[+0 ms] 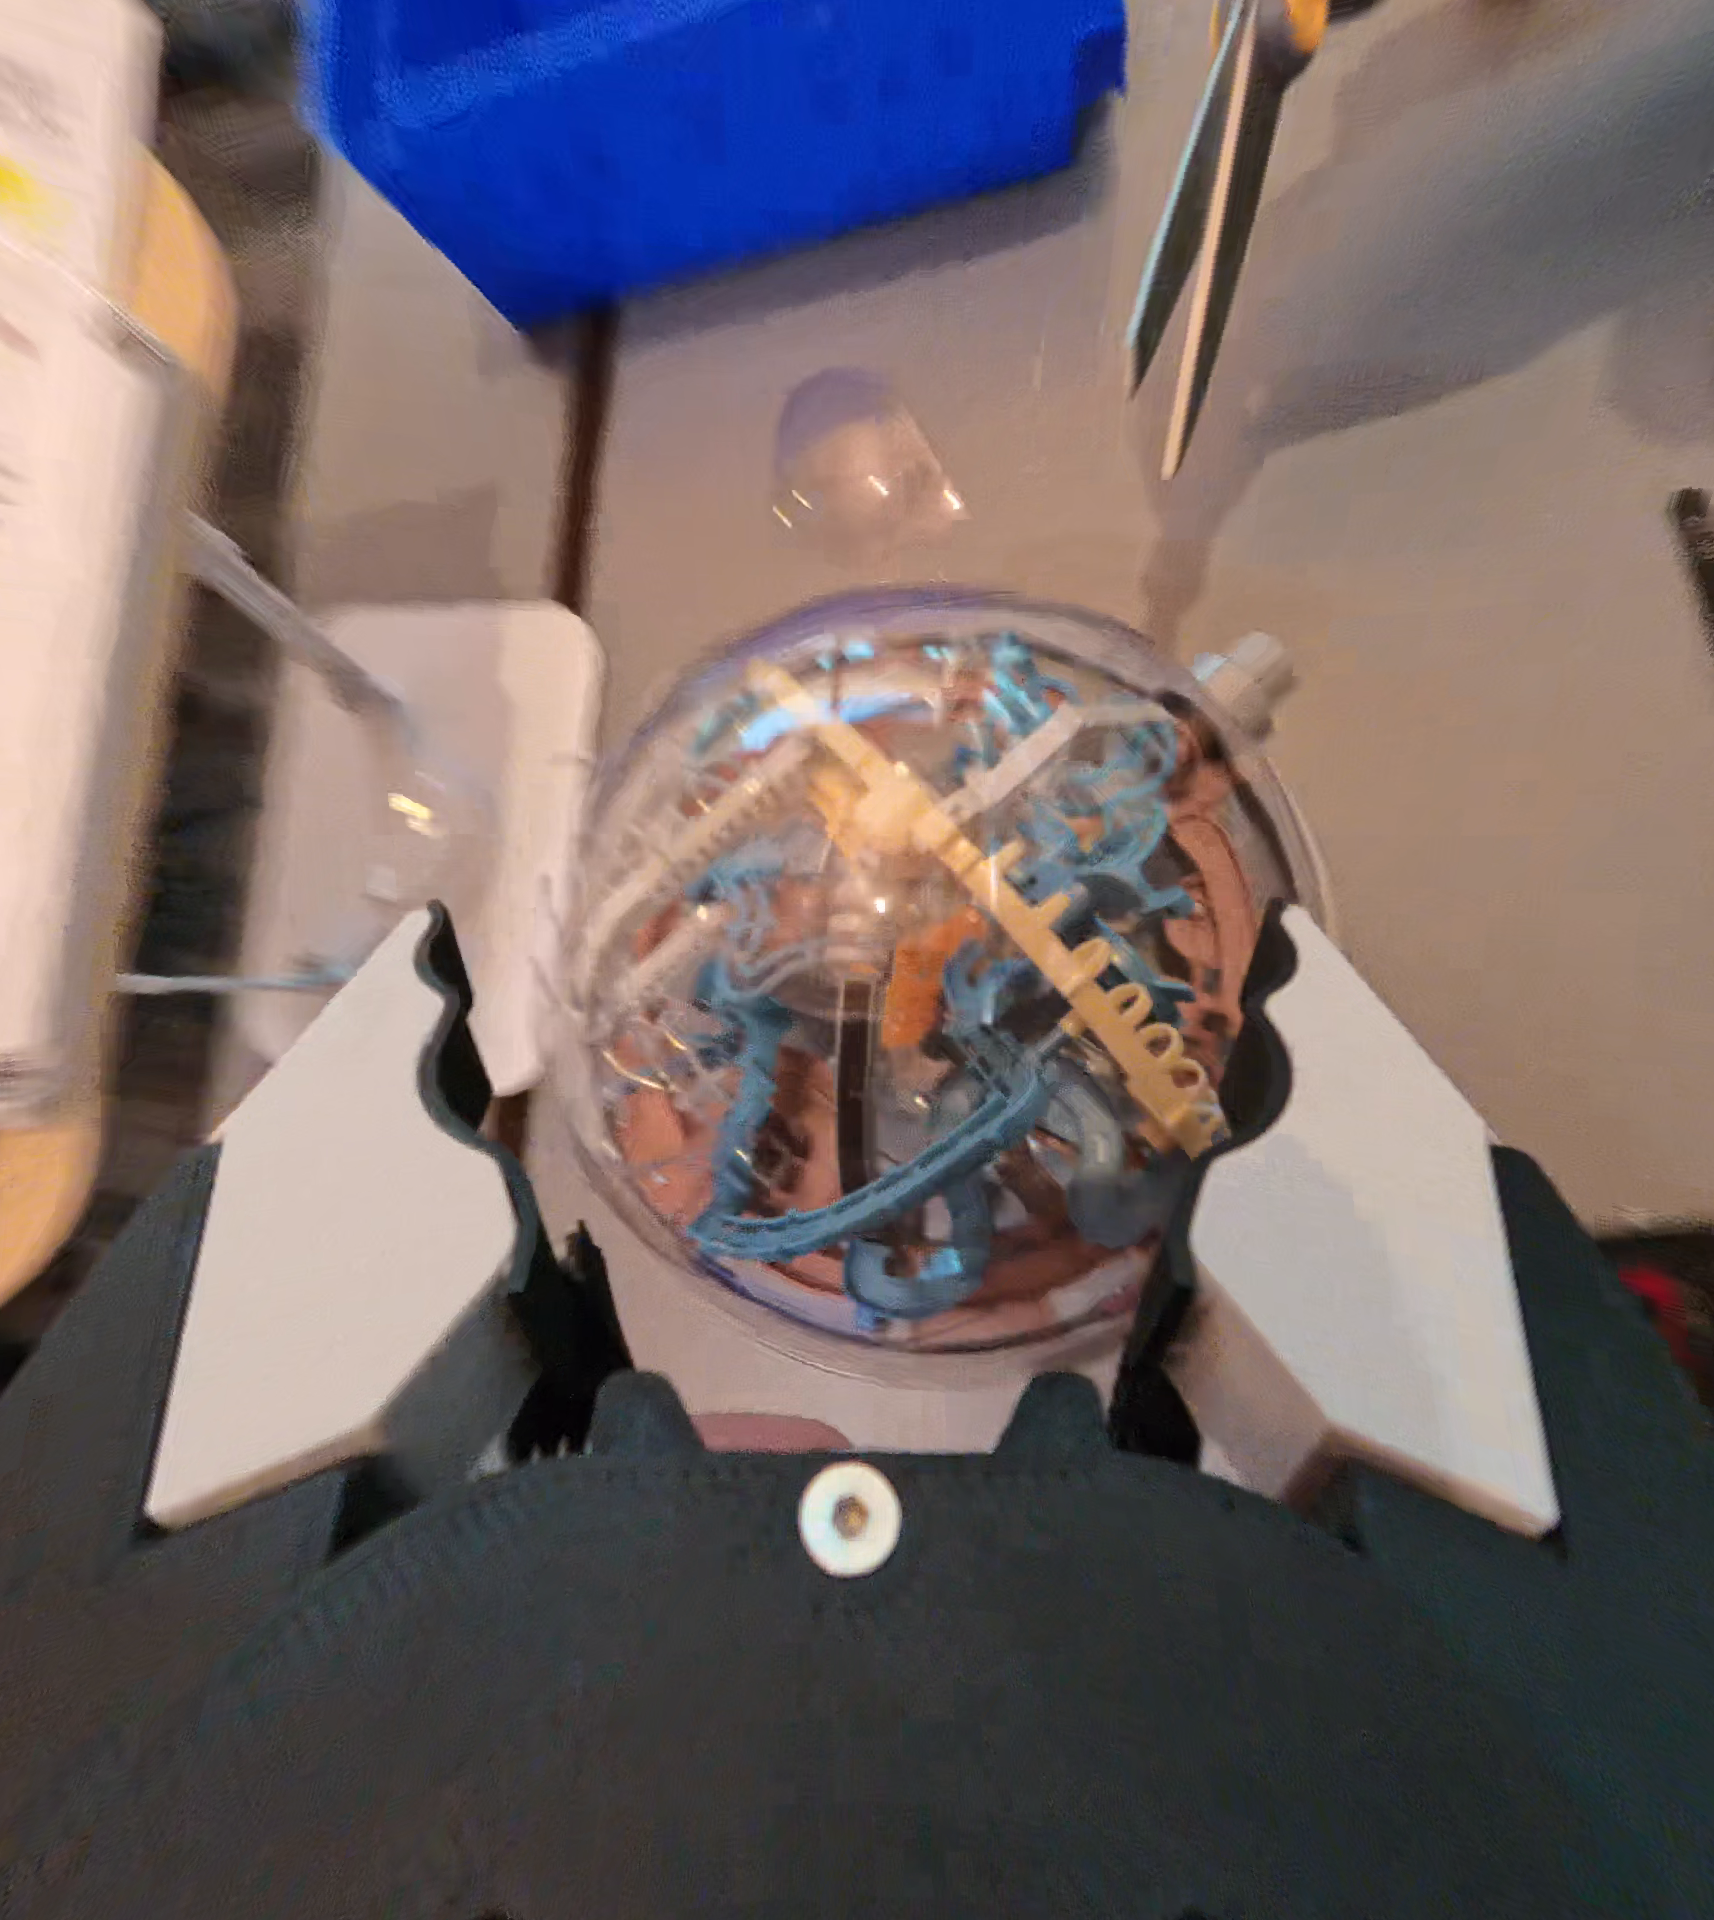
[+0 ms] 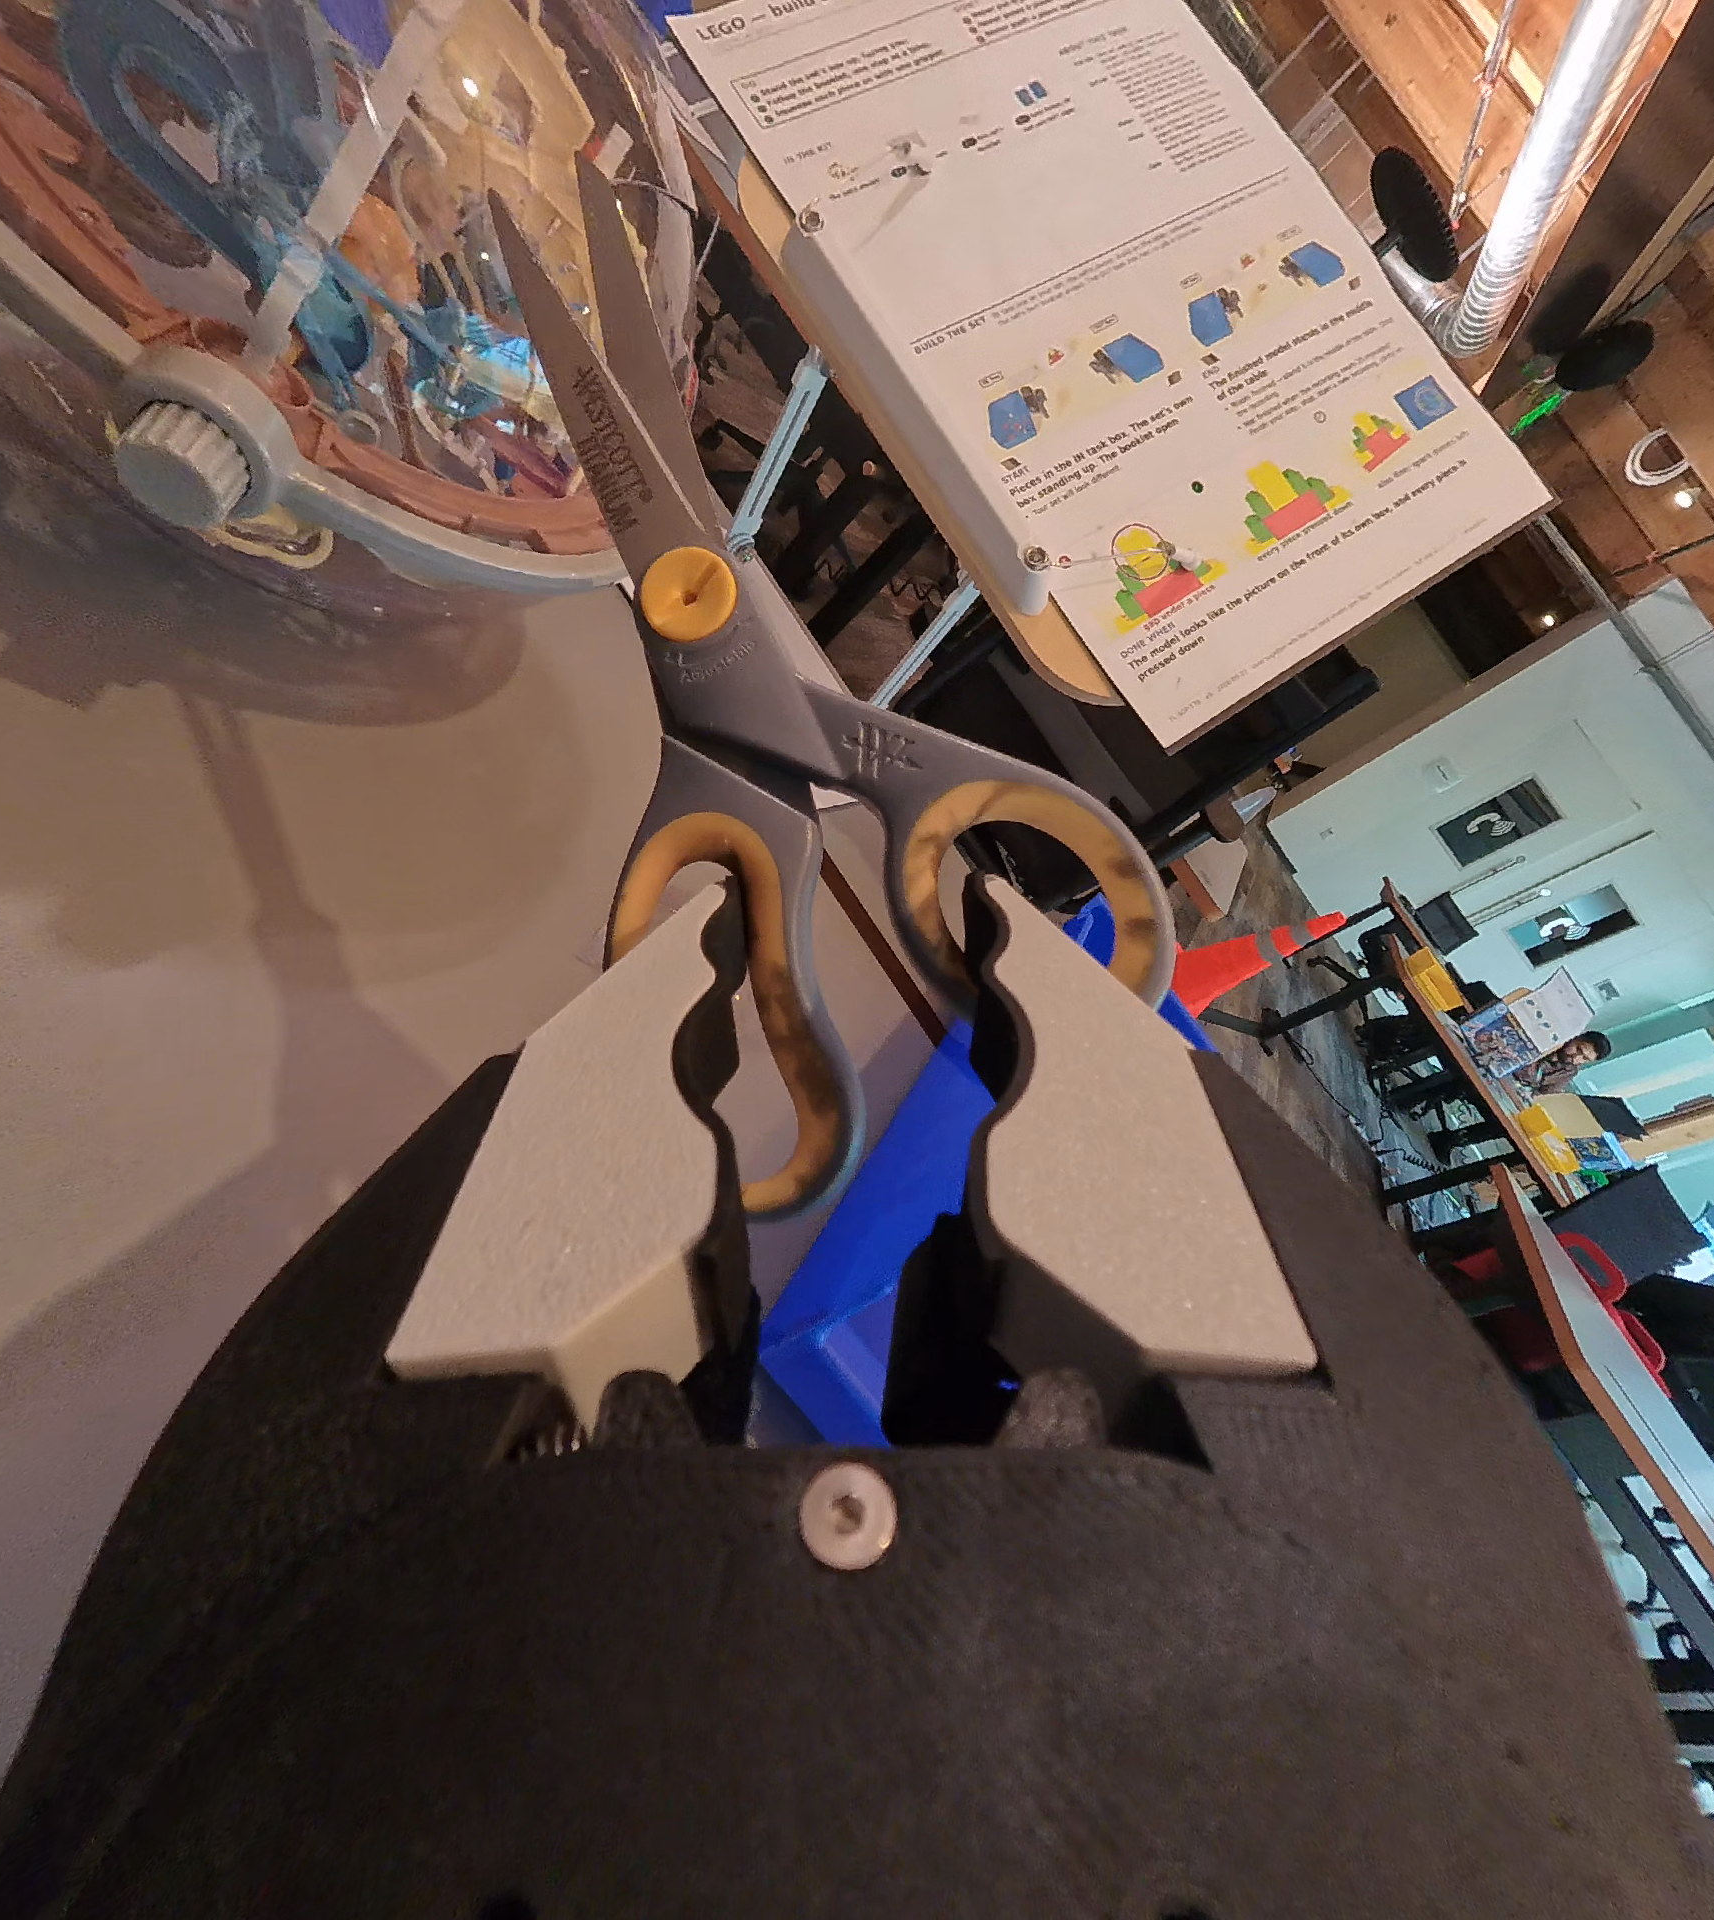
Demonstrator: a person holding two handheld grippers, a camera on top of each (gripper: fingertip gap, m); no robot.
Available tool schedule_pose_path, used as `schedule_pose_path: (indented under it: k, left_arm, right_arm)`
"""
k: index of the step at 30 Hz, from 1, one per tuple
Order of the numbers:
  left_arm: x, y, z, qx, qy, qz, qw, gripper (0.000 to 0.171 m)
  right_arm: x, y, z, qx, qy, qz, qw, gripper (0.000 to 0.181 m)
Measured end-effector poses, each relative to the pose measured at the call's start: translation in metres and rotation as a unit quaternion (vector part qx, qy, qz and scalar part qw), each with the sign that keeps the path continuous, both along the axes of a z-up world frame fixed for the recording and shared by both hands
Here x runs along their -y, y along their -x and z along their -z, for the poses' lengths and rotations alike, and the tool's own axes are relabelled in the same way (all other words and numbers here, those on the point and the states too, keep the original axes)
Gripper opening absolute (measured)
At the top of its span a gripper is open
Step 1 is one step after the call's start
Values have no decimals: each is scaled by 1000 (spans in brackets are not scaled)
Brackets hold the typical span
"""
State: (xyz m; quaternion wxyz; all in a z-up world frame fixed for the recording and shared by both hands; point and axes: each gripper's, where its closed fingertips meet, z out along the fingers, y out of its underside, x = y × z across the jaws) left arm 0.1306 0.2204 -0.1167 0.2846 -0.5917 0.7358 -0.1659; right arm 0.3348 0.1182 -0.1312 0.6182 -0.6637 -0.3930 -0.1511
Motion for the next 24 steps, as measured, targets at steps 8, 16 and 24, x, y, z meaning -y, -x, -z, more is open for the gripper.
schedule_pose_path:
  k: [8,16,24]
  left_arm:
    - [13,-6,38,-53,77,34,995,155]
    - [6,-5,40,1,-86,21,996,149]
    - [45,-11,46,17,-218,91,972,146]
  right_arm:
    - [1,-6,1,-15,3,1,1000,39]
    - [0,-5,-2,-22,6,2,1000,39]
    - [-3,2,-6,-10,22,-7,1000,39]
